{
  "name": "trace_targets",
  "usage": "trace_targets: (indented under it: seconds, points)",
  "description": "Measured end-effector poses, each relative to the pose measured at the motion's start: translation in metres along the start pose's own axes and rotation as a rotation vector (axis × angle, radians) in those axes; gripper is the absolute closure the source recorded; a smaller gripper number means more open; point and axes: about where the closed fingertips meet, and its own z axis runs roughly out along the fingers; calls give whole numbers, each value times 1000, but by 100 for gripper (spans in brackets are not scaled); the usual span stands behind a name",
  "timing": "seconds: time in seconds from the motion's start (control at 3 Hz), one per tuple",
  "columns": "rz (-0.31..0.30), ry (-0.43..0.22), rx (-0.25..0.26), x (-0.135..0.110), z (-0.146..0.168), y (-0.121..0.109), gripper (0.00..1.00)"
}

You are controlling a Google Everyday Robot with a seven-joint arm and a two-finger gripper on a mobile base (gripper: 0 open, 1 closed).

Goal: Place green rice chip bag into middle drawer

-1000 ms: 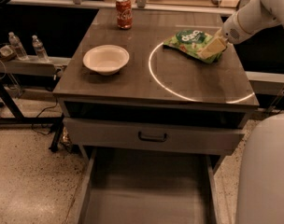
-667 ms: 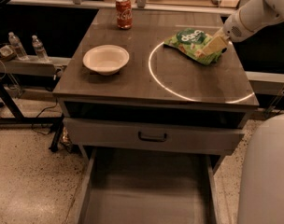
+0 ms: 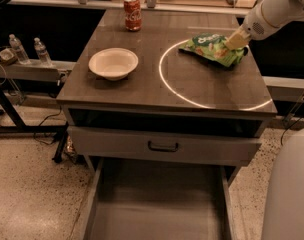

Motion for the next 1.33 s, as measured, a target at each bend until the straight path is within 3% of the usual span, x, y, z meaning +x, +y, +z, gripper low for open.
trace_targets:
  seconds: [0.67,1.33]
  points:
    - [-33,-14,20,-9,-16,0,100]
    - [-45,29,23,-11,2,2,53]
